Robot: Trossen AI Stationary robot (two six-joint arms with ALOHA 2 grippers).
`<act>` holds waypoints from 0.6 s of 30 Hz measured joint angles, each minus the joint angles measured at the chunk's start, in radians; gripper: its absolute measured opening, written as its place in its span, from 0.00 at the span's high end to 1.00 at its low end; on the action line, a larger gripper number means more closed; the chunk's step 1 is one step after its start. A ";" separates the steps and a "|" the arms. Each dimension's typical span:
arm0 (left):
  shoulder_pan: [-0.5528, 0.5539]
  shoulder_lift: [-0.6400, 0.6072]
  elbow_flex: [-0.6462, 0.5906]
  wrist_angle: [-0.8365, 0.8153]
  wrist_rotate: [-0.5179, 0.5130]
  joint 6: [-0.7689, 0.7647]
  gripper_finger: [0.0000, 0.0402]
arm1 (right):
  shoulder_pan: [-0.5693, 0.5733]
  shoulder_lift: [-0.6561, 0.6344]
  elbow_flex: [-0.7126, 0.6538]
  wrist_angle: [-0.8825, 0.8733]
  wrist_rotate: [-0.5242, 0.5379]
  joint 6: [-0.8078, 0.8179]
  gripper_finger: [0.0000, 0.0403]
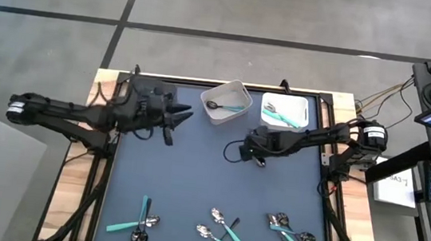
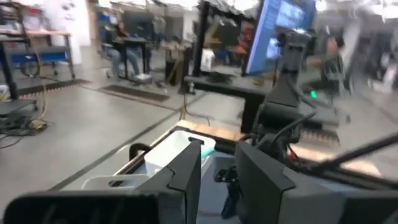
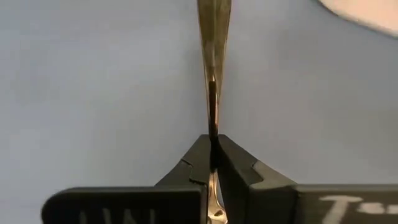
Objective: Sort silverware by color (type)
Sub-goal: Put the black spoon into the black bin
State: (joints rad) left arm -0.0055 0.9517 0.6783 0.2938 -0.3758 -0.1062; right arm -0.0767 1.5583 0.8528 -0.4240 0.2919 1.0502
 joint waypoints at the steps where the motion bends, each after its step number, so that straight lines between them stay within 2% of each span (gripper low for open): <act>1: 0.000 -0.004 -0.053 0.064 -0.019 -0.024 0.79 | 0.000 -0.002 0.000 0.071 -0.003 -0.032 0.98; 4: 0.001 -0.006 -0.173 0.191 -0.068 -0.138 0.79 | 0.005 -0.002 0.001 0.268 -0.005 -0.114 0.98; 8: -0.001 -0.009 -0.260 0.232 -0.087 -0.233 0.79 | 0.013 -0.002 0.001 0.510 -0.007 -0.237 0.98; 12: -0.001 0.003 -0.291 0.238 -0.078 -0.272 0.79 | 0.028 -0.001 0.001 0.697 -0.008 -0.390 0.98; 18: -0.001 0.066 -0.289 0.239 -0.069 -0.270 0.79 | 0.054 0.000 0.002 0.861 0.004 -0.547 0.98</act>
State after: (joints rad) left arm -0.0061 1.0175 0.3890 0.5323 -0.4451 -0.3759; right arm -0.0222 1.5581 0.8546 0.4365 0.2960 0.5029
